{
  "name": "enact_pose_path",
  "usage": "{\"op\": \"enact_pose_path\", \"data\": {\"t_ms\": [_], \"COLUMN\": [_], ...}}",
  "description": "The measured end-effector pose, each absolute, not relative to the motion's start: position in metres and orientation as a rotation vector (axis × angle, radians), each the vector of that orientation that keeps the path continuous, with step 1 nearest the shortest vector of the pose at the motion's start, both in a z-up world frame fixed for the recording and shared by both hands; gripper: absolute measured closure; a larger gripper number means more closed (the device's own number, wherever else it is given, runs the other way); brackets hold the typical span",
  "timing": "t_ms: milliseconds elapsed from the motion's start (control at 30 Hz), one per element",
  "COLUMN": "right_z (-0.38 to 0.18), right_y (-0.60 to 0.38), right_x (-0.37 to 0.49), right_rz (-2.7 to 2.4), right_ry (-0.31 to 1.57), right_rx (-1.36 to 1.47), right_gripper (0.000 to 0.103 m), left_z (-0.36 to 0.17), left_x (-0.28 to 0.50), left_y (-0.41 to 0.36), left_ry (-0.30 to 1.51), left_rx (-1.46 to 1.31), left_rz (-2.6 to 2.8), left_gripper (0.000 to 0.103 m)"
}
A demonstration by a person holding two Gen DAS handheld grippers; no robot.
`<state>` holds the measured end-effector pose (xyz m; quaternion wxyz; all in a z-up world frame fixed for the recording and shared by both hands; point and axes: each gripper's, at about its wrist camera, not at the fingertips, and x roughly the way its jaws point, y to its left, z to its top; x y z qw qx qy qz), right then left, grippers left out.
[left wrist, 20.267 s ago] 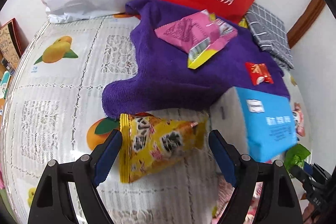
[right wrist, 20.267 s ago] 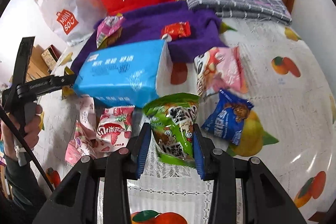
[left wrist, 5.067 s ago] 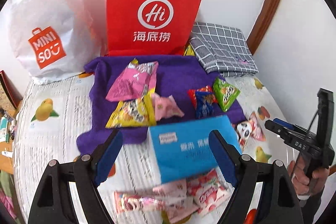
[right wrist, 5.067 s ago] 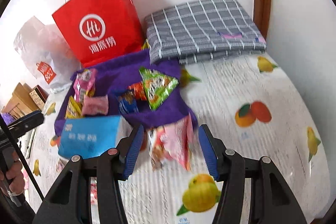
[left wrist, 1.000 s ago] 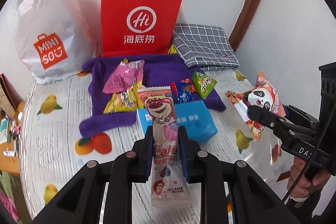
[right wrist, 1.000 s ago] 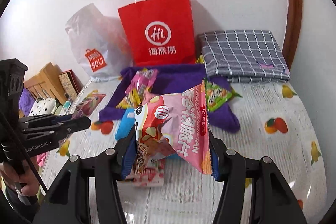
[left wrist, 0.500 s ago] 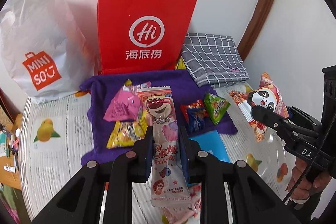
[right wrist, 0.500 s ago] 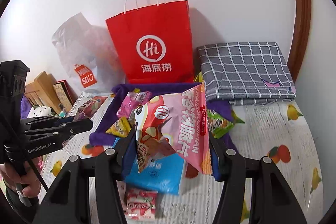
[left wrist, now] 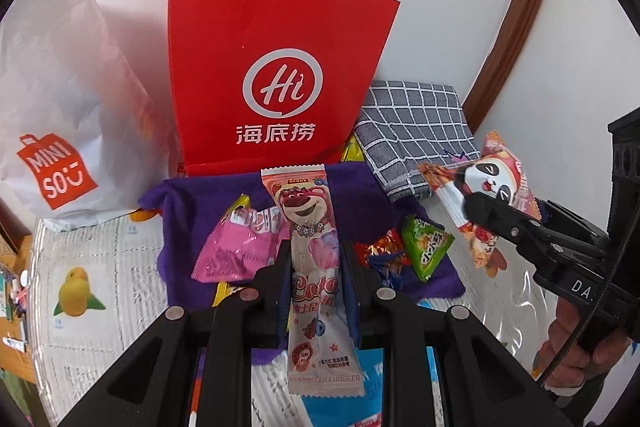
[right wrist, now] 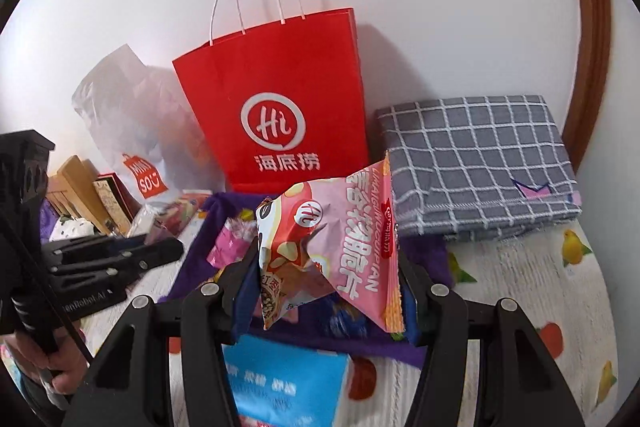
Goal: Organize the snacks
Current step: 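Carry the candy stick with the left tool while the right tool carries the wafer bag toward the towel, then lower both snacks onto the purple towel and open both tools to release them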
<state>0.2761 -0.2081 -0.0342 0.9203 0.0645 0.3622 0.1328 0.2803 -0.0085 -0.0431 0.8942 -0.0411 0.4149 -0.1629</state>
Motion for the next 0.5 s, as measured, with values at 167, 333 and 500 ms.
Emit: {"op": "enact_pose_path", "data": {"t_ms": [167,333,500], "right_z": [-0.047,-0.053,-0.066], "right_y": [-0.202,-0.193,-0.185], "right_x": [0.295,0.322,0.331], "right_rz": [0.285,0.308,0.298], "right_ry": [0.764,0.779,0.779], "right_rx": [0.138,0.146,0.095], "right_gripper": [0.046,0.046,0.046], "left_z": [-0.058,-0.074,-0.079], "left_x": [0.298,0.311,0.313], "left_y": [-0.006,0.000,0.009], "left_ry": [0.872,0.904,0.901], "left_rx": [-0.092,-0.108,-0.109], "left_rz": [-0.317,-0.304,-0.290], "left_gripper": [0.082,0.082,0.082]}}
